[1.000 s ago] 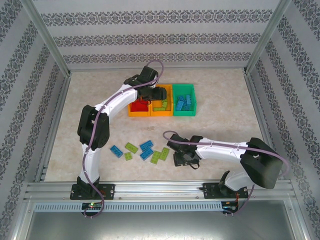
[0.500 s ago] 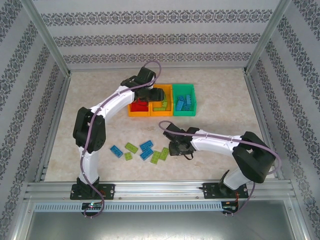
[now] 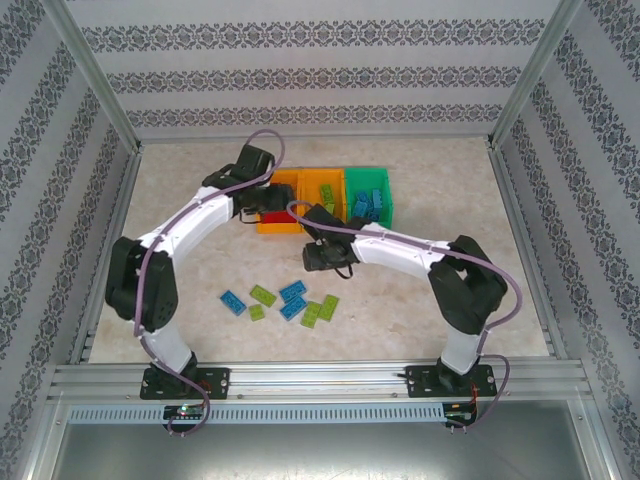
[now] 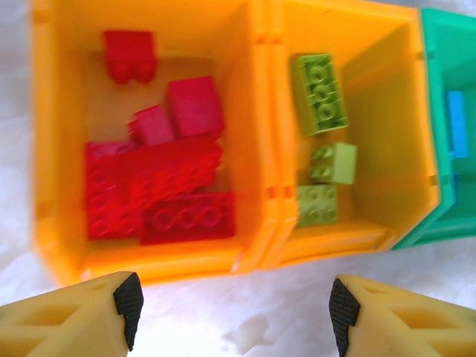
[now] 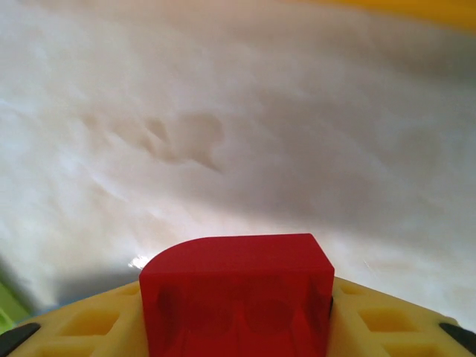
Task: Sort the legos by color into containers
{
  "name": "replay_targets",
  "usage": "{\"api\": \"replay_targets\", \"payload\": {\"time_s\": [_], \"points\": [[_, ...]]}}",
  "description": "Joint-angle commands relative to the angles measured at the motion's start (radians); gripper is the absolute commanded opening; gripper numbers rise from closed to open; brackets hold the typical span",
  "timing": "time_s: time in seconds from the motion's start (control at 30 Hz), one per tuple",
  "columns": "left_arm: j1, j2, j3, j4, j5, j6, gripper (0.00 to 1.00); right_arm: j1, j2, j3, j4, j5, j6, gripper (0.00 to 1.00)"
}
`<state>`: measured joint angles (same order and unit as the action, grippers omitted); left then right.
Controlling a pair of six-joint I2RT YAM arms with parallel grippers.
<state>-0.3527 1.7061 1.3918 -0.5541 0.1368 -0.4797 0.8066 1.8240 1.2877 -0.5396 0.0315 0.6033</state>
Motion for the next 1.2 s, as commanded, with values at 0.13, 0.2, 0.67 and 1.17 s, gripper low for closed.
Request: {"api": "replay_targets", "payload": {"time_s": [0.13,0.2,0.67,1.17], "points": [[0.107,-0.187,-0.238,0.005,-0.05,0.004,0.72,-0.029,0.154,0.255,0.035,-0.145,-0.034,0.49],[0.127,-0.221,-0.293,0.0,-0.052,0.006,0.73,-0.04,0.193,0.32,0.045,-0.187,-0.026,0.49],[0.137,-0.363,-0.491,-0.089,-0.069,-0.082,0.76,-0.143,0.387,0.641,0.025,-0.203,0.004,0.51],[0.133,-0.508,-0.697,-0.148,0.05,-0.306,0.88,-0.185,0.604,0.913,-0.014,-0.235,0.031,0.6]]}}
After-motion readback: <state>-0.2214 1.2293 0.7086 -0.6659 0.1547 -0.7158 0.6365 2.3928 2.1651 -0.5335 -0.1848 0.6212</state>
